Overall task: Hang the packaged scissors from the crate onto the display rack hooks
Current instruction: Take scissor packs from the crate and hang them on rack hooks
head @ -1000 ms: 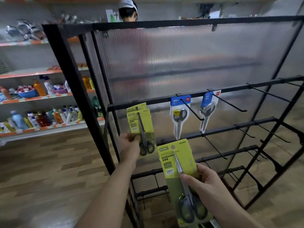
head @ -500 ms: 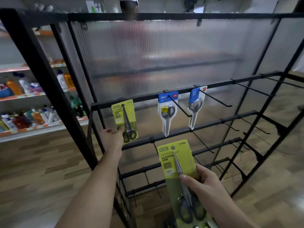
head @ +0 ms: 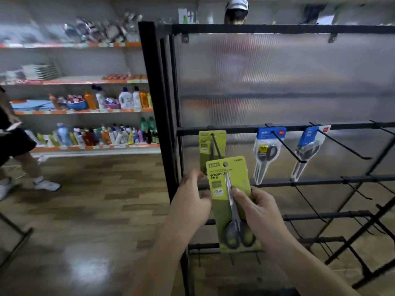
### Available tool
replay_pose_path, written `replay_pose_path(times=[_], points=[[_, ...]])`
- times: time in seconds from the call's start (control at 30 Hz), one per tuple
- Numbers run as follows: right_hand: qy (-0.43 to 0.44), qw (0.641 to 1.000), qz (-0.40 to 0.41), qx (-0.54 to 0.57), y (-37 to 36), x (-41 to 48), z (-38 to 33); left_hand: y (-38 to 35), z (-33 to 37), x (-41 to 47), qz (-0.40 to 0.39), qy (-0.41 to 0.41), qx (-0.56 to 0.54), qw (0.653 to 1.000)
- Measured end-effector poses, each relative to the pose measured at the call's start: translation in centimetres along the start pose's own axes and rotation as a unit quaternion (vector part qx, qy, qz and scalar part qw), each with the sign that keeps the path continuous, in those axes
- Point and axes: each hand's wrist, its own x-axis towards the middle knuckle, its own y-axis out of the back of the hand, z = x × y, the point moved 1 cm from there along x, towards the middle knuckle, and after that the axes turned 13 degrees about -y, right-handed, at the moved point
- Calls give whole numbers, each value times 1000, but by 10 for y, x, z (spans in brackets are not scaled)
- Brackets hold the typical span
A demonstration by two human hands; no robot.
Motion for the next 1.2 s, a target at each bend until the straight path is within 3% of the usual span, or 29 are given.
replay_pose_path(times=[0.27,0.47,0.7,0.93,1.07,1.2], points=[[-10,999,35,-27,-19,27,7,22,11,-33,15,-64,88,994],[-7,985,69,-159,-21,78,-4,32,9,-46,9,-53,124,991],[-64,990,41,-115,-36,137,-31,28,6,-57,-24,-48,146,988],[-88,983,50,-154,-33,166,-39,17,3,-73,-65,-37,140,987],[-51,963,92,-247,-18,149,-31,14,4,-80,-68,-29,137,988],[-23,935,61,-350,9,104,-23,5,14,-82,-61,-33,131,989]])
